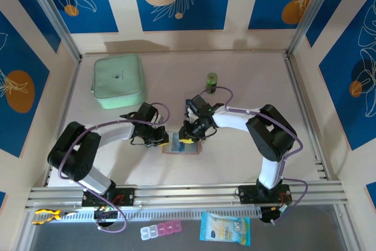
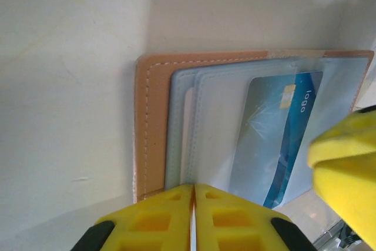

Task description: Take the credit cards out of the card holder

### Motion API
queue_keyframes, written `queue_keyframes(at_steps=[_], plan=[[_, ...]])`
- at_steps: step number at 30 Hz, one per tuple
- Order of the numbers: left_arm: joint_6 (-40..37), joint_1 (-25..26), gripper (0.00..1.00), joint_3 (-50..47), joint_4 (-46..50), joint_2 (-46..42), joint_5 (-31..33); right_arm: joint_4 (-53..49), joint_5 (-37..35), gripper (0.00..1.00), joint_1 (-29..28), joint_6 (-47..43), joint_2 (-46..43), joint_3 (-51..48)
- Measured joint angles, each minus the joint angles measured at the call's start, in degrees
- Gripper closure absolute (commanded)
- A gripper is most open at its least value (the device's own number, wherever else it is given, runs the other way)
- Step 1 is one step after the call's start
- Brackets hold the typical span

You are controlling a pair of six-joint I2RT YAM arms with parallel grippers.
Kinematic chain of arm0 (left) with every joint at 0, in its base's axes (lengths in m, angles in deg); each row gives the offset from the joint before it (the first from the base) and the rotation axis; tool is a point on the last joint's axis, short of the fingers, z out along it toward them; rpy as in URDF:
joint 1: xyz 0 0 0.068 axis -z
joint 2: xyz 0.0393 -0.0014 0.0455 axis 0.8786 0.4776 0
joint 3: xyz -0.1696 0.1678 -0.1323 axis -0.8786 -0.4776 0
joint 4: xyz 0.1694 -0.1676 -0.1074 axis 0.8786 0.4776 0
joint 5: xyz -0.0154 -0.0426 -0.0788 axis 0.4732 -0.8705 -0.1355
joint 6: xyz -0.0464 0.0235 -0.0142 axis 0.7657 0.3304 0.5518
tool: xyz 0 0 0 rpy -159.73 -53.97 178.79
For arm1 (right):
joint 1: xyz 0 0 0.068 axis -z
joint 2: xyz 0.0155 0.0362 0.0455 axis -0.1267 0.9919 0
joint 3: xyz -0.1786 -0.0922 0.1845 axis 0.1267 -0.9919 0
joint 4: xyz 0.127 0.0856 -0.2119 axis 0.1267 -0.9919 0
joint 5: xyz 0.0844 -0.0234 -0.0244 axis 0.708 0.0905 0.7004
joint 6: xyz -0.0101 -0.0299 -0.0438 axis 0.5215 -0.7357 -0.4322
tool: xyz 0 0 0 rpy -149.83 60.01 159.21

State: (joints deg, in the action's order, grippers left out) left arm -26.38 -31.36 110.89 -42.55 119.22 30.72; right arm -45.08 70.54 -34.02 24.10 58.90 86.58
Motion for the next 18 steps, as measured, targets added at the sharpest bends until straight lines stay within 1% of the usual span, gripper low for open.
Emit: queue_keyframes(at_steps=[6,13,18], plan=[[-0.2,0.0,0.94,3.1,3.2,-1.0,0.1,2.0,0.7,0.75,0.3,0.2,-3.3,-1.0],[-0.2,1.2,1.00,5.8,3.3,0.0,-1.5,3.0,2.2,0.75,1.6,1.4,-3.0,-3.7],[-0.2,1.9,1.00,5.8,3.3,2.9,-2.1,4.5,2.8,0.75,1.8,1.6,-1.8,-4.3]])
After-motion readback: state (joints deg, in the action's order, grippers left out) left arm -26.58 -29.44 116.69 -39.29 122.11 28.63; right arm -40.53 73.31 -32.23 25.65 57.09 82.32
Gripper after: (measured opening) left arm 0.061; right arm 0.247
